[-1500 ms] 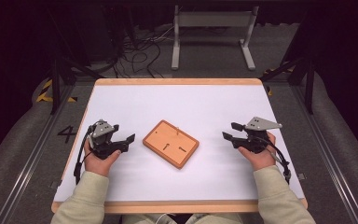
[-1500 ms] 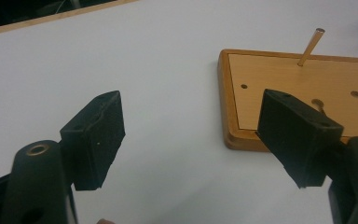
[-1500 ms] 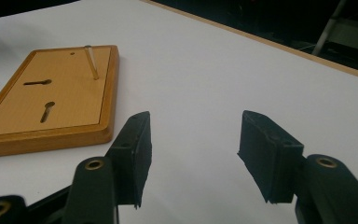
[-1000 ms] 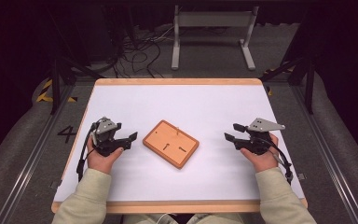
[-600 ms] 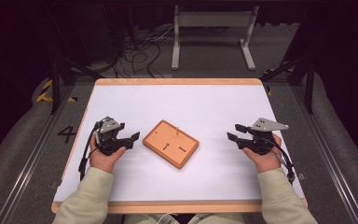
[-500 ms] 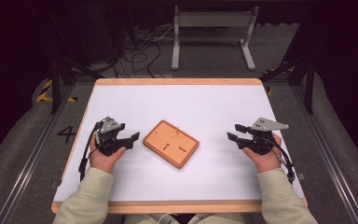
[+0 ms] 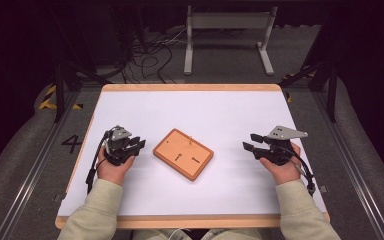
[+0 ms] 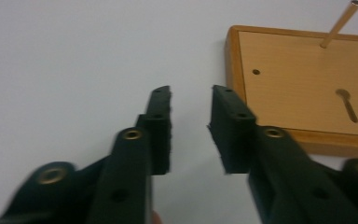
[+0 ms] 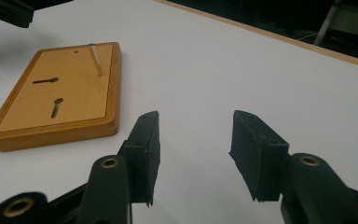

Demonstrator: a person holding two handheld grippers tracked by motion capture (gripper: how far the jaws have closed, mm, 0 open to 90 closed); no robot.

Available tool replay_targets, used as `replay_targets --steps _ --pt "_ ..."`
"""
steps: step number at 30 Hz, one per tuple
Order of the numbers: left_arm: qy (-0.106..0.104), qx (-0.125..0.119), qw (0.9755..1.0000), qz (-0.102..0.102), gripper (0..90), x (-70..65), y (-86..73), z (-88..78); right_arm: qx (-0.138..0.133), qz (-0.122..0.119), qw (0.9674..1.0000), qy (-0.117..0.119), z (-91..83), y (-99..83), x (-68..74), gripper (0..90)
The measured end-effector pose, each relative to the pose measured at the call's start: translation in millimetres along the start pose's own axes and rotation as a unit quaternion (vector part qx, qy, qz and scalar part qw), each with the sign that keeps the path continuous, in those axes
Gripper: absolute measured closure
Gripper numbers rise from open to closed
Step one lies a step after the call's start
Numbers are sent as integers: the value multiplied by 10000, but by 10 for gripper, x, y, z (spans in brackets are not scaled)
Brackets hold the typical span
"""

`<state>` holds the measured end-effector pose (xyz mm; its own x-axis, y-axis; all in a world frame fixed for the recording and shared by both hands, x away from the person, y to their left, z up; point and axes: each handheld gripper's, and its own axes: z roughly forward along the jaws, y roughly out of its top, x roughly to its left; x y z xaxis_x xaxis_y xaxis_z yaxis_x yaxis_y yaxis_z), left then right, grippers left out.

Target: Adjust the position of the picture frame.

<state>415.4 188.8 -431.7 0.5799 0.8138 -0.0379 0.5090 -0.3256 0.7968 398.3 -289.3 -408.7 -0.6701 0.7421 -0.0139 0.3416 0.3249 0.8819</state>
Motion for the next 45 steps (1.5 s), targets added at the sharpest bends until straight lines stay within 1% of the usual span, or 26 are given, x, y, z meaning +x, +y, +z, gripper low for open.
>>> replay_targets --steps 2,3,4,5,6,7,8,10,12,13,14,15,16,17,18,19,21,23,25,27,30,32,35,38,41,45 --pt "-50 15 10000 -17 897 -12 0 -2 11 0 10000 1 1 -2 2 529" --pt "-206 149 9997 1 899 -20 -3 1 31 6 10000 4 2 -5 1 533" --pt "-260 234 9994 1 899 -26 -8 8 31 7 10000 -1 3 -4 -2 533" --pt "-260 234 9994 1 899 -26 -8 8 31 7 10000 -1 3 -4 -2 533" --pt "-277 334 9991 10 899 -29 -10 12 31 13 10000 -5 3 -3 -3 533" --pt "-406 477 9980 -69 900 -28 -11 21 25 23 10000 0 2 0 -3 533" --pt "-406 477 9980 -69 900 -28 -11 21 28 26 10000 1 2 1 -3 533" --pt "-519 638 9965 -132 900 -27 -6 32 36 26 10000 3 3 1 -4 533" --pt "-567 760 9954 -163 900 -26 -6 50 43 44 10000 4 8 0 -4 533" --pt "-601 834 9945 -193 900 -25 -5 63 46 51 10000 6 13 1 -2 533" --pt "-673 992 9927 -168 900 -32 -5 94 56 56 10000 19 17 2 1 533" --pt "-673 992 9927 -168 900 -32 -5 94 70 44 10000 25 23 3 5 533" --pt "-739 1074 9913 -171 900 -45 -7 110 70 44 10000 25 23 3 5 533" --pt "-812 1205 9893 -131 900 -55 -5 128 98 33 9999 34 38 6 18 533" --pt "-919 1401 9858 -75 900 -91 -10 165 100 18 9999 57 46 7 22 533" --pt "-919 1401 9858 -75 900 -91 -10 165 100 18 9999 57 46 7 22 533" --pt "-952 1509 9839 -43 900 -115 -11 195 109 9 9999 63 53 12 34 533" --pt "-941 1554 9833 -52 900 -130 -6 223 113 -1 9999 76 52 17 39 533" --pt "-875 1572 9837 -69 900 -152 1 267 114 2 9999 70 47 18 41 532" --pt "-882 1563 9837 -33 900 -172 14 296 125 12 9999 66 43 12 42 533" --pt "-768 1582 9844 41 900 -211 42 322 137 19 9999 47 39 2 46 533" --pt "-726 1539 9854 3 900 -212 52 344 153 8 9999 39 36 -5 47 533" --pt "-544 1418 9884 -28 900 -232 94 417 169 13 9998 41 34 -8 58 533" --pt "-452 1342 9899 -23 900 -263 149 505 187 -2 9998 55 39 -11 79 534" --pt "-419 1264 9910 -95 900 -279 187 575 265 27 9996 106 48 -5 106 584" --pt "-414 1175 9921 -149 900 -298 239 668 564 20 9981 239 109 34 177 729"
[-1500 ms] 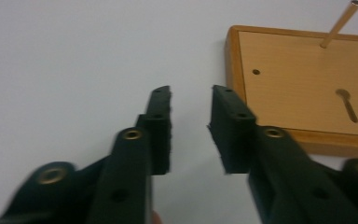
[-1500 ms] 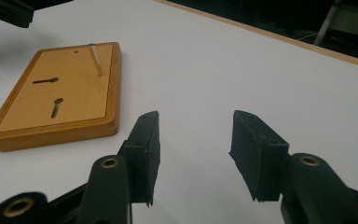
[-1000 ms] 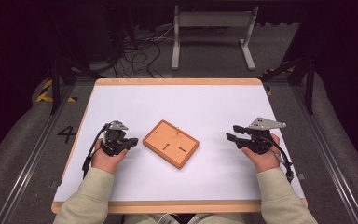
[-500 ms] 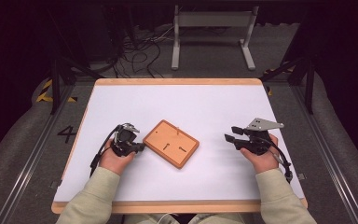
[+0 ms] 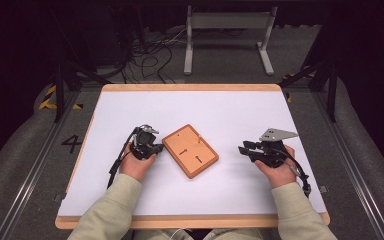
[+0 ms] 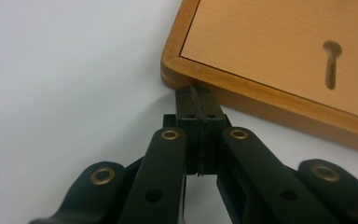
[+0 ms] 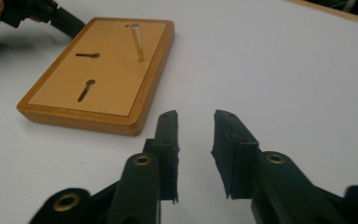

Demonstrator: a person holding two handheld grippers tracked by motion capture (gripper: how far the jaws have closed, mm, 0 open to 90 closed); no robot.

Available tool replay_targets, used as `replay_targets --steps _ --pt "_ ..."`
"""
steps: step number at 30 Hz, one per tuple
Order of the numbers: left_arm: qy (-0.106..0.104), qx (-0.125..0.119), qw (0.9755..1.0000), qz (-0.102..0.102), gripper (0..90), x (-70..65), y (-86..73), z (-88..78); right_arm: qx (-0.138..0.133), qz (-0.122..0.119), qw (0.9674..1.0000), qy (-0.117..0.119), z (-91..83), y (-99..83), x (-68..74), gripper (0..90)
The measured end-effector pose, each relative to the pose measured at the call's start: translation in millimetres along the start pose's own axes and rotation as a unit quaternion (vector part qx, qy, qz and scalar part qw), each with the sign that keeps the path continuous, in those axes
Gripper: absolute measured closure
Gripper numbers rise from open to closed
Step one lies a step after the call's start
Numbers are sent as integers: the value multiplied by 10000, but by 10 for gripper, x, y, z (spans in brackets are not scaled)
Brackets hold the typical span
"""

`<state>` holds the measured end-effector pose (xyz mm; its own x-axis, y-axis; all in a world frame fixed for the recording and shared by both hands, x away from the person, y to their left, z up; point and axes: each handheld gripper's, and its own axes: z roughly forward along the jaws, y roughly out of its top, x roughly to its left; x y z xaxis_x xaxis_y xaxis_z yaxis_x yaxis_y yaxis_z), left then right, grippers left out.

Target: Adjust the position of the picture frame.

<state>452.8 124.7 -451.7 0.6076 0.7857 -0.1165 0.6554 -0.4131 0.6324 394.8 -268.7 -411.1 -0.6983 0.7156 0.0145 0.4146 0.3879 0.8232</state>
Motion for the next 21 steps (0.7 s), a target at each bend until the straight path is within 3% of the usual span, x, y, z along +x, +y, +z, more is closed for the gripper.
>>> replay_targets --steps 3,4,12,17,21 --pt "5 -37 10000 -6 900 -3 14 17 140 -46 9999 51 48 25 43 791" --pt "8 -70 10000 -27 900 6 -5 -7 294 -97 9995 102 127 54 94 867" --pt "25 -346 9993 -120 898 92 -147 -283 847 -190 9959 272 465 142 192 900" --pt "50 -494 9986 -198 887 135 -272 -406 1407 -212 9893 323 790 217 167 900" --pt "67 -557 9981 -243 888 145 -310 -452 1670 -266 9845 468 894 264 192 900"
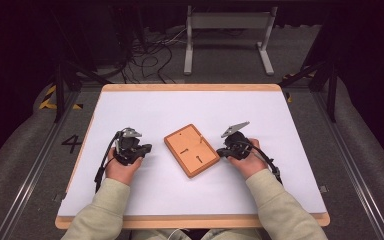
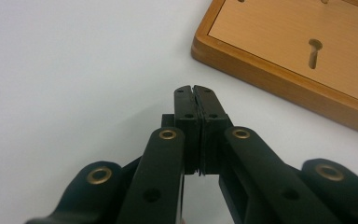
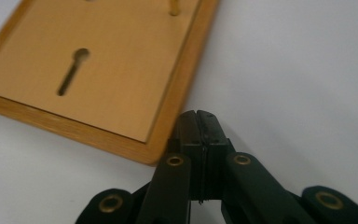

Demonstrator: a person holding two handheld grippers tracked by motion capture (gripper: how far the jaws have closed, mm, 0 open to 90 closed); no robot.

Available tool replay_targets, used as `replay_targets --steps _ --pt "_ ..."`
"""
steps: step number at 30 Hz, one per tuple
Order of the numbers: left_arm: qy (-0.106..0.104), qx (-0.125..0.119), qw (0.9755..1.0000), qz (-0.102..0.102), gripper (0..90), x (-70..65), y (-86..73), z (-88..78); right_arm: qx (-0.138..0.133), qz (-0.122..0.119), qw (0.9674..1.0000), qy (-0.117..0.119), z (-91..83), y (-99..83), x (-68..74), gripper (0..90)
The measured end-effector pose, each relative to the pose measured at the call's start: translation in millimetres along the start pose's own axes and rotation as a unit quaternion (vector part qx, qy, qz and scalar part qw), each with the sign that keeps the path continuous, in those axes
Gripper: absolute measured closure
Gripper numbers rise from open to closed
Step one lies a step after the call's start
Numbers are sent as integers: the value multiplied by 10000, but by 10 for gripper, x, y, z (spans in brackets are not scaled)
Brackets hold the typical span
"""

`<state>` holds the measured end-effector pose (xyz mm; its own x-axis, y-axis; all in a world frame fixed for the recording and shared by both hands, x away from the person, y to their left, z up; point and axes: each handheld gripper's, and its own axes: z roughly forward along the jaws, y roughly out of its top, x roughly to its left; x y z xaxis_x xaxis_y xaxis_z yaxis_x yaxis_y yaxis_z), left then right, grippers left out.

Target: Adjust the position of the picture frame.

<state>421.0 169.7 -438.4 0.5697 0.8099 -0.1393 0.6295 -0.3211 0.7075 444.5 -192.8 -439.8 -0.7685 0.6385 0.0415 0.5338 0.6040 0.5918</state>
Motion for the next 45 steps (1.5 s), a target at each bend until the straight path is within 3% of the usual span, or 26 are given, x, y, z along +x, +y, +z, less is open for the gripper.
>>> replay_targets --steps 2,5,8,9,10,13,19,27,29,31,37,41,45 --pt "23 -10 10000 29 889 3 -15 -15 72 -9 10000 -1 -3 14 6 900" --pt "66 -13 10000 20 889 12 -32 -35 141 -109 9994 310 3 21 42 900" --pt "112 -27 9999 -43 883 39 -54 -65 257 -444 9969 605 56 87 228 900" --pt "112 -27 9999 -43 879 39 -54 -65 257 -444 9969 605 56 87 228 900" --pt "145 -50 9999 -67 874 53 -64 -77 285 -612 9950 736 102 146 340 900" --pt "198 -98 9997 -145 869 99 -90 -121 304 -807 9929 824 169 230 461 900" --pt "292 -166 9992 -238 862 149 -135 -176 273 -946 9896 1048 309 362 621 900" --pt "432 -247 9983 -320 828 209 -181 -223 296 -1245 9856 1104 460 547 856 900" --pt "441 -298 9979 -355 817 222 -186 -242 305 -1320 9845 1112 464 557 862 900" --pt "455 -335 9977 -380 809 237 -192 -256 306 -1247 9849 1165 414 549 840 900" --pt "404 -385 9978 -368 783 237 -225 -276 134 -1301 9861 1021 165 587 754 900" --pt "426 -421 9977 -321 747 234 -287 -339 35 -1364 9857 984 53 759 712 900" --pt "449 -453 9972 -399 730 268 -370 -416 -11 -1438 9850 955 44 976 667 900"
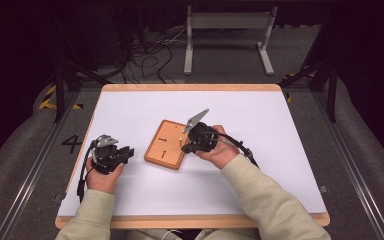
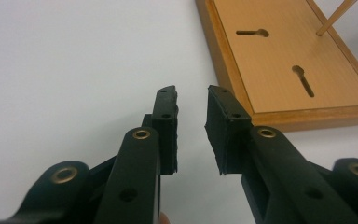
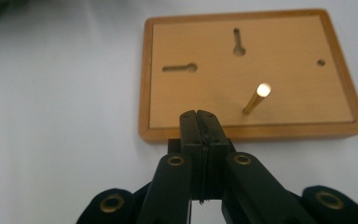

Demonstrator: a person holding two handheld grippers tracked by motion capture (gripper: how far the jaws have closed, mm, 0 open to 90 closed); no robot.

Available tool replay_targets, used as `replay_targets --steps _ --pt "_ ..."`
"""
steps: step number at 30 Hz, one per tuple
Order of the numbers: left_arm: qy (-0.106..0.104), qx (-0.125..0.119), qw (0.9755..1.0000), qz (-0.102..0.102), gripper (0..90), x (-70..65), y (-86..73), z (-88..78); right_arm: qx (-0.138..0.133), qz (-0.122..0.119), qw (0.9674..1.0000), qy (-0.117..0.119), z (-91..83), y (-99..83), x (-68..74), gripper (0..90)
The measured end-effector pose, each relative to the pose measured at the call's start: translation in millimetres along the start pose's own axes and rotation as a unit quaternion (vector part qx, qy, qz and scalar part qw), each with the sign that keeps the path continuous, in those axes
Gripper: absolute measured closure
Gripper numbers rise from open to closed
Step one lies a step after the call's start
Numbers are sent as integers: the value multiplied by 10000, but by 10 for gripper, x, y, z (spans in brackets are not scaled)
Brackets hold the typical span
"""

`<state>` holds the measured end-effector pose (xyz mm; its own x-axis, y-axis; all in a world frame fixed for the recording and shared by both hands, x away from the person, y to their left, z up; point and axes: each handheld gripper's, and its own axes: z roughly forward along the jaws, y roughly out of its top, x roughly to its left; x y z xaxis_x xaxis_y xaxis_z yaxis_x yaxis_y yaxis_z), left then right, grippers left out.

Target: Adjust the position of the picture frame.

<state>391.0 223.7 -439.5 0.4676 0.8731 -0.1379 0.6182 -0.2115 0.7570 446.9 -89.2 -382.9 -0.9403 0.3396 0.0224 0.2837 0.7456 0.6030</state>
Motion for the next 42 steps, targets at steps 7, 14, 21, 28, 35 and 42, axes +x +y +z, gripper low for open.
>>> replay_targets --steps 7,14,21,28,35,42 --pt "84 -28 9999 -137 718 59 -105 -107 -75 49 9999 -47 85 332 -193 900" --pt "63 -40 9998 -203 706 77 -132 -120 -54 27 10000 0 322 576 -347 900" --pt "30 -13 9998 -171 704 104 -132 -94 86 0 9998 -169 566 784 -504 900" --pt "-23 16 9998 -178 700 101 -117 -59 183 23 9989 -428 813 923 -538 900" --pt "-48 -8 9998 -193 699 102 -108 -36 289 5 9973 -668 1031 1010 -637 900" --pt "-47 0 9998 -204 699 123 -108 -33 721 -54 9932 -913 1248 1055 -704 900"
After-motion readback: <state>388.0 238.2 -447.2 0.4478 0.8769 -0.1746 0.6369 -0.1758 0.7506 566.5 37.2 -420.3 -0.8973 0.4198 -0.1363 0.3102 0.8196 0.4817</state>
